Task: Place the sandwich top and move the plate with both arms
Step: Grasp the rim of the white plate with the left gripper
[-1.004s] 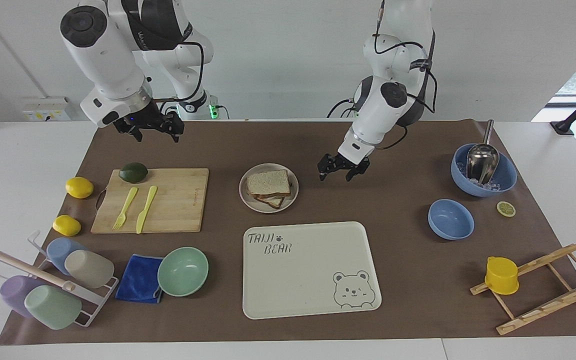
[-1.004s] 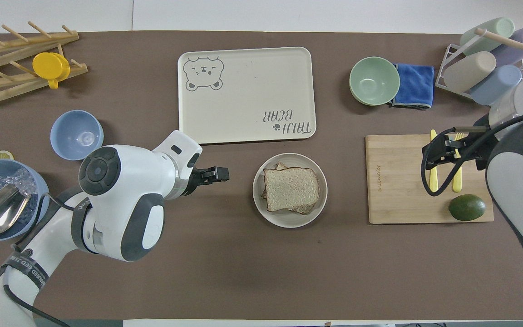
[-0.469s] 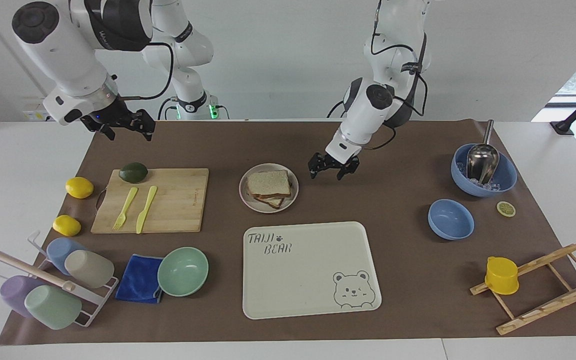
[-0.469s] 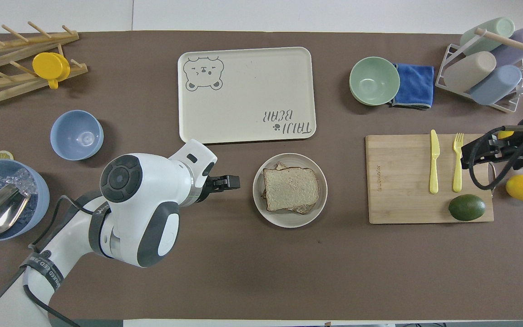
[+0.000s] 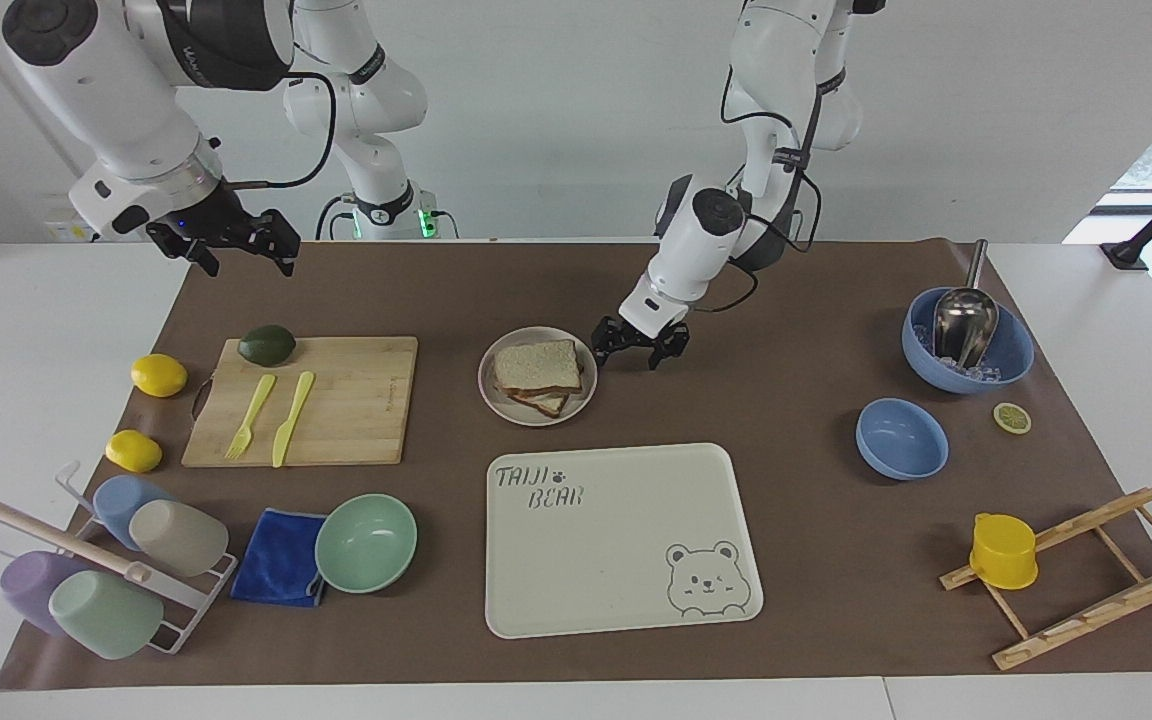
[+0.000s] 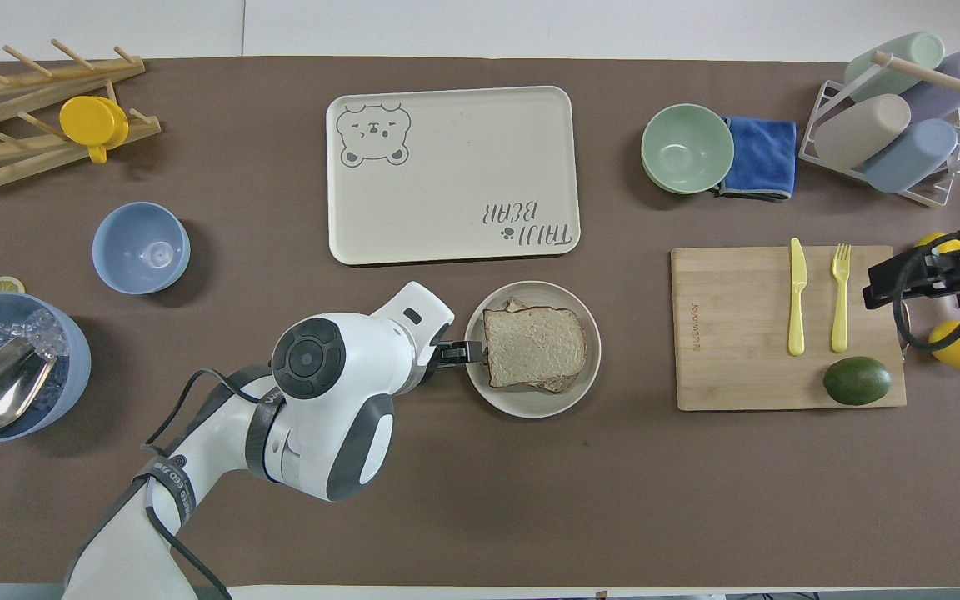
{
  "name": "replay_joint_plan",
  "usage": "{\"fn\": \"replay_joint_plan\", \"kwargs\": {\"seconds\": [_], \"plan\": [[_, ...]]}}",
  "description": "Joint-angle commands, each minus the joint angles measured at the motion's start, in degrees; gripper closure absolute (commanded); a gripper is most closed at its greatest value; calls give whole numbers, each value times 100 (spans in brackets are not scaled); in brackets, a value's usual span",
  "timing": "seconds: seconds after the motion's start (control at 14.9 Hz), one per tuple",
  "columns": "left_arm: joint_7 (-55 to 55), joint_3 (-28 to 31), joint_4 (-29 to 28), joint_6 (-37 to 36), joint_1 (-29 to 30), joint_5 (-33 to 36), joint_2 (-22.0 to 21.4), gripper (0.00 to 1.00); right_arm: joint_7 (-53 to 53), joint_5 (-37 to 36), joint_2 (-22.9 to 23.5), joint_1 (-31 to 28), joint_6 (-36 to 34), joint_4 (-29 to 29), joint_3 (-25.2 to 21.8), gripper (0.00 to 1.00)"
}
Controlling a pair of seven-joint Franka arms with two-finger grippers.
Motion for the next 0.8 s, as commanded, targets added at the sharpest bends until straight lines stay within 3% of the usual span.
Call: {"fn": "replay_joint_plan", "kwargs": {"seconds": [0.0, 0.27, 0.74], "plan": [[-176, 90, 211, 294, -250, -104, 325, 16, -163, 13, 22, -62, -201, 182, -15, 0], [-221, 90, 291, 330, -242, -104, 379, 26, -145, 12, -48, -53, 158, 121, 20, 0], [-142, 82, 335, 207, -250, -104, 379, 67, -163, -252, 92, -18, 63, 191, 47, 0]]}}
